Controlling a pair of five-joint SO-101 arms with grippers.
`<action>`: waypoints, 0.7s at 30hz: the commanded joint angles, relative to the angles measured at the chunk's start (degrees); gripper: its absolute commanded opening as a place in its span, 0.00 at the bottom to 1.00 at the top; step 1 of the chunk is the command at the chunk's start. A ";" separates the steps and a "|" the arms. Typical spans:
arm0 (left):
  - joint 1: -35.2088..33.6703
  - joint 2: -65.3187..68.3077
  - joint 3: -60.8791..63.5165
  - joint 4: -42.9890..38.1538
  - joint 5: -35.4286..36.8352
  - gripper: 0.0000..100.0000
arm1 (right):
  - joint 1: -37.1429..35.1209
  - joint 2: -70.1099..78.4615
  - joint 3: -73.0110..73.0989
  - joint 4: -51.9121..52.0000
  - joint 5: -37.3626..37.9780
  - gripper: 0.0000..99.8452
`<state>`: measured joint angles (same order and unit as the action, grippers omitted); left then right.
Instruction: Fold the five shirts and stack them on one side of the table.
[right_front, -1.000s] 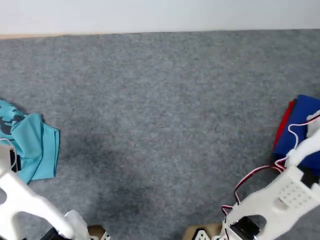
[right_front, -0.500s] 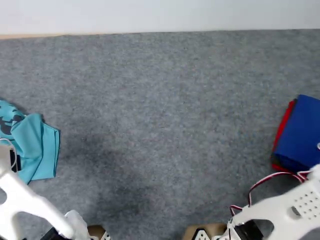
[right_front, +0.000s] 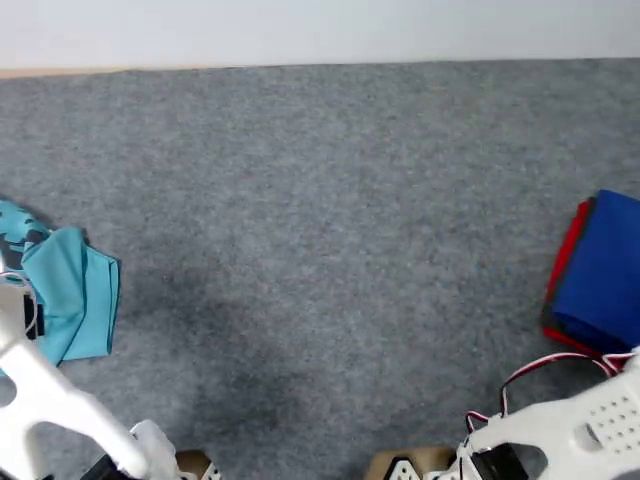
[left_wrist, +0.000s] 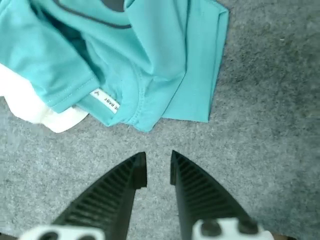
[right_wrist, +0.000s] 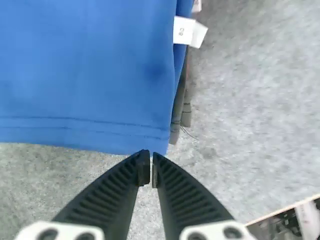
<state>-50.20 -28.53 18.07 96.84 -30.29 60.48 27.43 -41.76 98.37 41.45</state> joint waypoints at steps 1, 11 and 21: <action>2.73 -1.58 -0.31 -0.88 -0.26 0.09 | -2.77 -9.36 -3.60 3.91 0.35 0.01; 4.84 -1.32 -0.04 -6.15 -0.53 0.09 | -12.09 -25.10 2.11 4.62 0.09 0.01; 4.04 -1.14 8.57 -18.73 -5.63 0.18 | -28.35 -46.46 38.15 4.53 -11.87 0.01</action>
<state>-45.54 -28.53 23.69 82.42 -33.80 36.57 -11.69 -12.66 100.66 32.48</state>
